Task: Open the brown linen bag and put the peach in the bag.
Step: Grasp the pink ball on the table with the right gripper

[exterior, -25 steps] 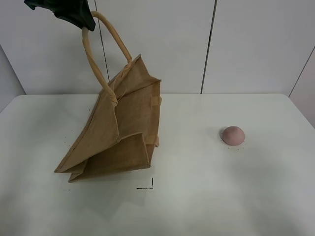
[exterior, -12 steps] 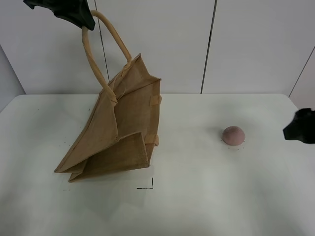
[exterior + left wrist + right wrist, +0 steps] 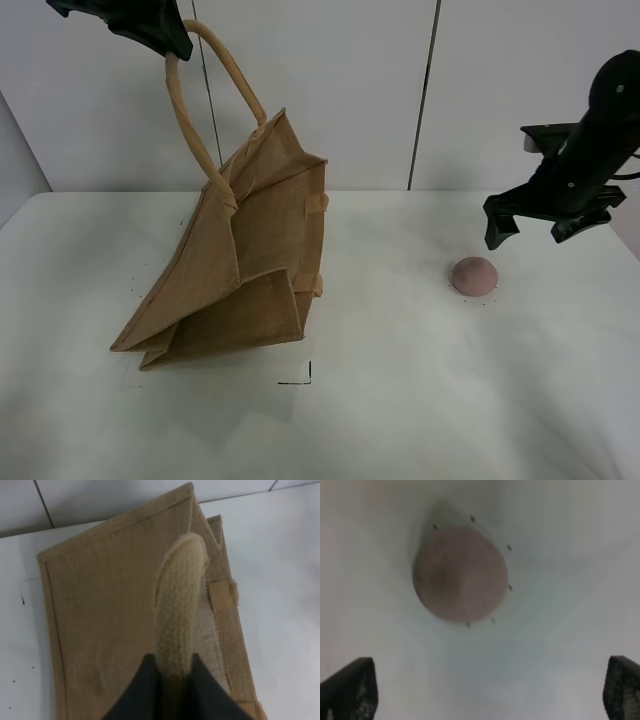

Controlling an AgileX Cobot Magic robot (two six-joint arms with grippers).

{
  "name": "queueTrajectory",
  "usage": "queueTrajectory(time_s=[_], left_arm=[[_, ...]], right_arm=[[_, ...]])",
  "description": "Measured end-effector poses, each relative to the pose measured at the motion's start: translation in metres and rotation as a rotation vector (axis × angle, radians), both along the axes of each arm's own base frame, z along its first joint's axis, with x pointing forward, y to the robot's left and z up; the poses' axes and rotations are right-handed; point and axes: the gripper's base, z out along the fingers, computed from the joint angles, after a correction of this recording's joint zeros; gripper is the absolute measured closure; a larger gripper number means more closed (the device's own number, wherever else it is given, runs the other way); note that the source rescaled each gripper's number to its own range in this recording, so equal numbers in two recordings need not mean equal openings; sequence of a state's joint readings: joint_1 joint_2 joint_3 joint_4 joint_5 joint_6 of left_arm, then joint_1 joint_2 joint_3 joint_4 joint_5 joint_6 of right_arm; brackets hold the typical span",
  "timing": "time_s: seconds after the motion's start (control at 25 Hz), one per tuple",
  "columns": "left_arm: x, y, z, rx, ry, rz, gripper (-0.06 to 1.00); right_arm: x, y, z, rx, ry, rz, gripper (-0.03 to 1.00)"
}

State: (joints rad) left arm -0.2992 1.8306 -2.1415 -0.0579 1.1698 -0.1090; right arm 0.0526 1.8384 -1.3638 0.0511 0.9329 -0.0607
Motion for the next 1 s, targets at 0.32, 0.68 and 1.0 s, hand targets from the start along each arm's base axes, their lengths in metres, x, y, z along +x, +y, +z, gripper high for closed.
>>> queueTrajectory(time_s=[0.32,0.68,1.0], left_arm=[[0.000,0.000,0.000,0.001,0.000,-0.001,0.94],[0.000,0.000,0.000,0.003,0.000,-0.004,0.94],[0.000,0.000,0.000,0.003,0.000,-0.004,0.94]], right_arm=[[0.031,0.018,-0.041,0.014,0.052,0.007,-0.03],[0.045,0.019,-0.094,0.012,0.075,-0.010,-0.03],[0.048,0.019,-0.109,0.011,0.078,-0.013,0.03]])
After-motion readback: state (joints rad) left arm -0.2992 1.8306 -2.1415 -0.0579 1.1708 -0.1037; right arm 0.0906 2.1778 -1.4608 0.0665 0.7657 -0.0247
